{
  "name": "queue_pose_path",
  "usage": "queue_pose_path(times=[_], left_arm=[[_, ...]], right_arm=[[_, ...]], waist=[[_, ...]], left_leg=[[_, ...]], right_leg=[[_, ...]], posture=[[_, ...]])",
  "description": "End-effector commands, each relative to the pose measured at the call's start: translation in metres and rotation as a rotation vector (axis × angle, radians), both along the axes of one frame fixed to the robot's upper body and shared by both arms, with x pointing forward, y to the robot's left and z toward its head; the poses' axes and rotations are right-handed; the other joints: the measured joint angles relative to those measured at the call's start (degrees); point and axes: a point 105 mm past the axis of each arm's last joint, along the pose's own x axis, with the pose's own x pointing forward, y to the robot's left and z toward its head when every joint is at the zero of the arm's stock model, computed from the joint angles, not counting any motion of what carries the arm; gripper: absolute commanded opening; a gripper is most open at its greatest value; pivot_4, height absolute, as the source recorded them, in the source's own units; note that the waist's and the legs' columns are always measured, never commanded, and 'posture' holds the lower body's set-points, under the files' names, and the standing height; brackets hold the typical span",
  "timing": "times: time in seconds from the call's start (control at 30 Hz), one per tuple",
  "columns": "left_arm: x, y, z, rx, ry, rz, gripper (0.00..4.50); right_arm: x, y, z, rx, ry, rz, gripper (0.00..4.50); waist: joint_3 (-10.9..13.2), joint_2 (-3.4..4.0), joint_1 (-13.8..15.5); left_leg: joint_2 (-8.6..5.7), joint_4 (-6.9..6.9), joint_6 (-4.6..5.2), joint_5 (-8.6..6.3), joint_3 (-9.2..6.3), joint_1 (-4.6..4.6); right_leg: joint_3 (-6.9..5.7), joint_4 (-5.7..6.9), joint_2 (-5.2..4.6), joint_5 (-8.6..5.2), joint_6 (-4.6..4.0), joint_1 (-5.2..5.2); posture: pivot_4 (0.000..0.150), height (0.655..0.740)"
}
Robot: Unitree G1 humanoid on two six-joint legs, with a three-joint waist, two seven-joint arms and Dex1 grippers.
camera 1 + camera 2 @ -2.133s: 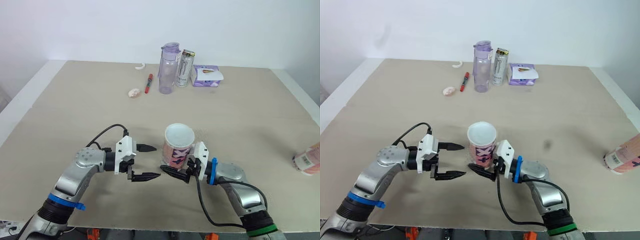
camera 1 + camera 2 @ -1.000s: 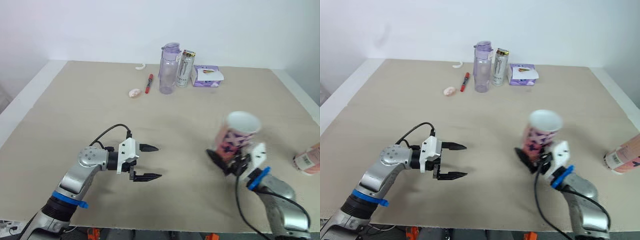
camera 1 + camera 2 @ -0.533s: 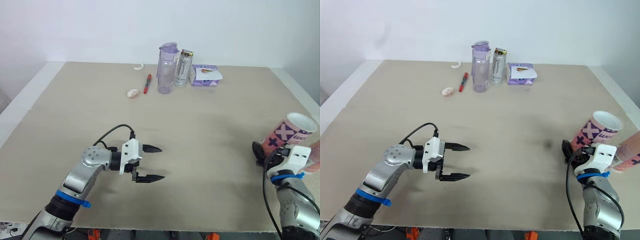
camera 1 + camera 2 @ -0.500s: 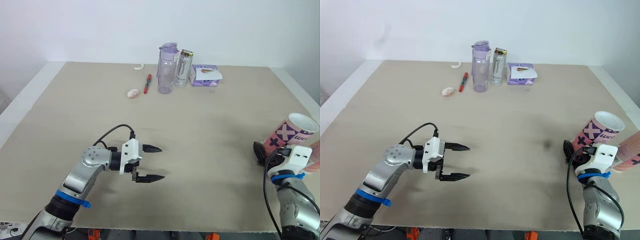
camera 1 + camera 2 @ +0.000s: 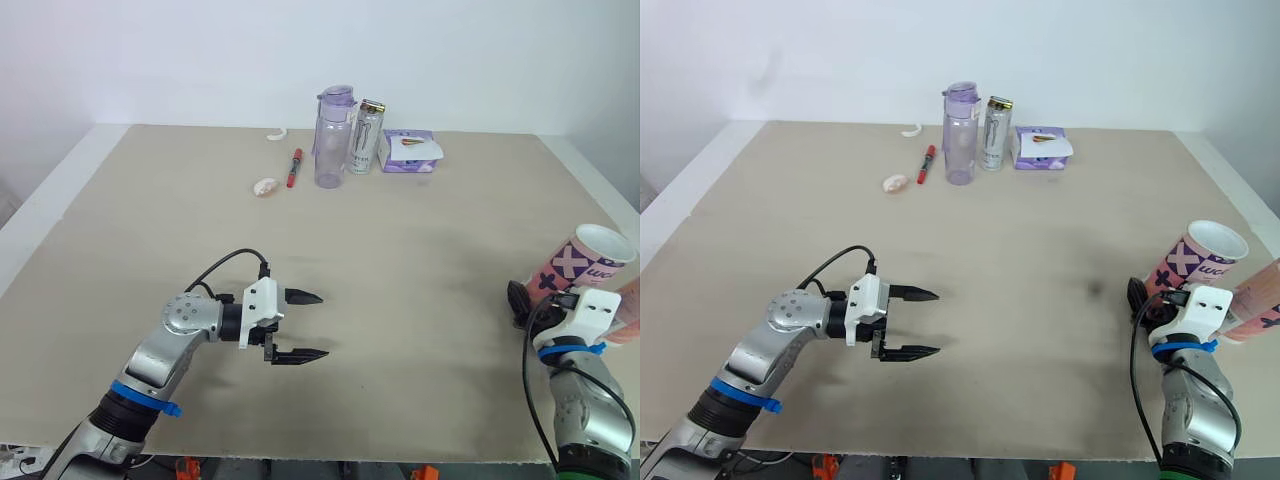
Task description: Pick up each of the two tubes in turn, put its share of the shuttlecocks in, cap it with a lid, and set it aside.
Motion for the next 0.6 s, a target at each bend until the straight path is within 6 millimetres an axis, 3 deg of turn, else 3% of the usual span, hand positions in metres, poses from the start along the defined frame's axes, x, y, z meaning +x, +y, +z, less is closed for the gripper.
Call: queue_pose_path(times=[0.03, 0.07, 0.13, 0.6], left_arm=[[-0.003, -0.002, 0.005, 0.004, -0.04, -0.016, 4.5], [-0.003, -0.002, 0.005, 0.006, -0.04, -0.016, 4.5], [-0.003, -0.002, 0.004, 0.01, -0.04, -0.015, 4.5], [-0.003, -0.001, 0.003, 0.02, -0.036, -0.017, 4.5]], right_arm=[[0.001, 0.005, -0.005, 0.015, 0.015, 0.02, 3.92], [0.001, 0.005, -0.006, 0.018, 0.016, 0.023, 3.92], [-0.001, 0.007, -0.007, 0.024, 0.021, 0.036, 4.49], [-0.02, 0.021, -0.013, 0.0, 0.077, 0.087, 4.49]], waist=[[0.0, 0.0, 0.0], [0.0, 0.0, 0.0], [0.0, 0.0, 0.0], [-0.02, -0.02, 0.02]], left_leg=[[0.04, 0.0, 0.0, 0.0, 0.0, 0.01], [0.08, 0.0, 0.0, 0.0, 0.0, 0.01], [0.17, 0.0, 0.0, 0.0, -0.01, 0.02], [0.31, -0.03, 0.0, 0.0, -0.06, 0.05]], right_leg=[[0.01, 0.0, 0.05, 0.0, -0.01, 0.0], [0.03, 0.0, 0.12, 0.01, -0.03, 0.0], [0.13, 0.0, 0.29, 0.0, -0.08, 0.0], [0.29, 0.01, 0.58, -0.05, -0.22, 0.02]], posture=[[0.15, 0.74], [0.15, 0.74], [0.15, 0.74], [0.15, 0.74]])
